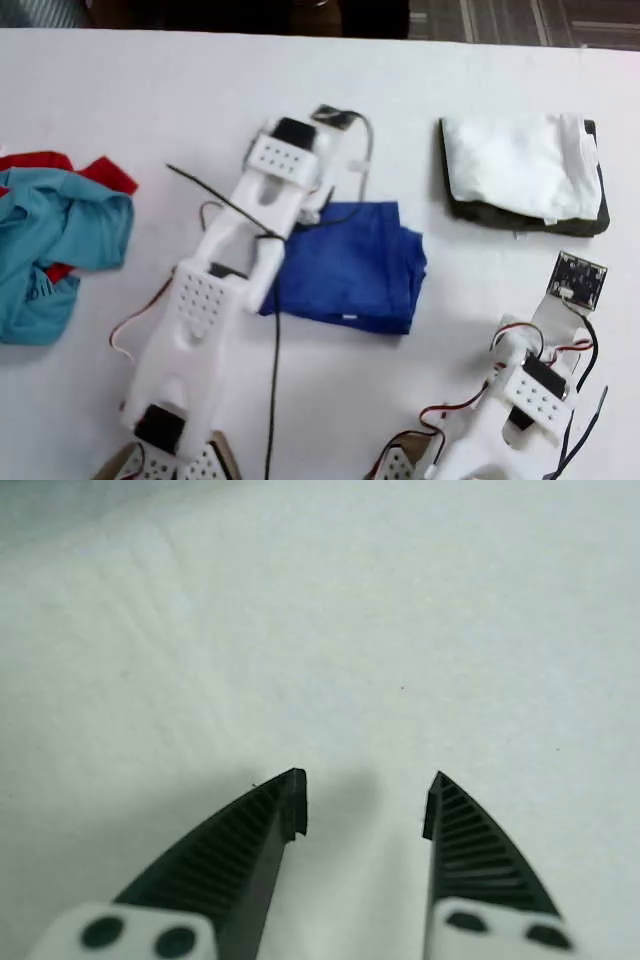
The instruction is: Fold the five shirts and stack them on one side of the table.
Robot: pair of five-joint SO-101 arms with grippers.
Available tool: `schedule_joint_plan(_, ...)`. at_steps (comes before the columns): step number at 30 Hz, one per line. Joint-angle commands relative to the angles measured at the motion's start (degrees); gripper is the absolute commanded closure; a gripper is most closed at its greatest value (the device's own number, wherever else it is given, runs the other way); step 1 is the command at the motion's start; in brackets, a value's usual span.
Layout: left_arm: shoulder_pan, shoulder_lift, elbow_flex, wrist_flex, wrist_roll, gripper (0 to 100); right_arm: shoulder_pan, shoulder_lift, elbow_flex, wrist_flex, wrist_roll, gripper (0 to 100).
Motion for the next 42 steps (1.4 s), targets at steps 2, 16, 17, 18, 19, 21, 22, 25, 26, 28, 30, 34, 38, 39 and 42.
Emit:
schedule_joint_plan(2, 5.4, -3.8, -12.4, 3.1, 1.0, 97, -0.4, -1.4, -0.4, -1.1, -0.4, 80.4)
schedule_joint_plan(16, 20.1, 3.4, -11.7, -2.8, 1.5, 97, -0.4, -1.4, -0.4, -1.1, -0.4, 80.4)
schedule_joint_plan(17, 21.5, 3.4, -12.6, -2.6, 2.2, 97, -0.4, -1.4, -0.4, -1.1, -0.4, 80.4)
schedule_joint_plan(18, 22.6, 3.6, -13.2, -2.5, 2.5, 97, -0.4, -1.4, -0.4, -1.1, -0.4, 80.4)
schedule_joint_plan(19, 23.7, 3.8, -13.6, -2.2, 2.6, 97, -0.4, -1.4, -0.4, -1.1, -0.4, 80.4)
schedule_joint_plan(21, 25.6, 4.0, -12.7, -2.3, 2.6, 97, -0.4, -1.4, -0.4, -1.1, -0.4, 80.4)
schedule_joint_plan(22, 26.2, 4.0, -11.9, -2.5, 2.6, 97, -0.4, -1.4, -0.4, -1.1, -0.4, 80.4)
schedule_joint_plan(25, 26.3, 3.2, -12.4, -2.5, 2.6, 97, -0.4, -1.4, -0.4, -1.1, -0.4, 80.4)
schedule_joint_plan(26, 25.8, 3.1, -14.1, -2.0, 2.5, 97, -0.4, -1.4, -0.4, -1.1, -0.4, 80.4)
schedule_joint_plan(28, 24.4, 3.1, -19.8, 0.4, 2.5, 97, -0.4, -1.4, -0.4, -1.1, -0.4, 80.4)
schedule_joint_plan(30, 22.6, 3.4, -25.0, 2.5, 2.5, 97, -0.4, -1.4, -0.4, -1.1, -0.4, 80.4)
schedule_joint_plan(34, 18.4, 3.7, -27.1, 2.9, 2.6, 97, -0.4, -1.4, -0.4, -1.1, -0.4, 80.4)
schedule_joint_plan(38, 15.7, 8.4, -25.8, 1.9, 3.0, 97, -0.4, -1.4, -0.4, -1.1, -0.4, 80.4)
schedule_joint_plan(39, 15.3, 10.0, -25.4, 1.2, 4.0, 97, -0.4, -1.4, -0.4, -1.1, -0.4, 80.4)
schedule_joint_plan(42, 15.1, 14.9, -25.9, 0.4, 6.3, 97, -0.4, -1.4, -0.4, -1.1, -0.4, 80.4)
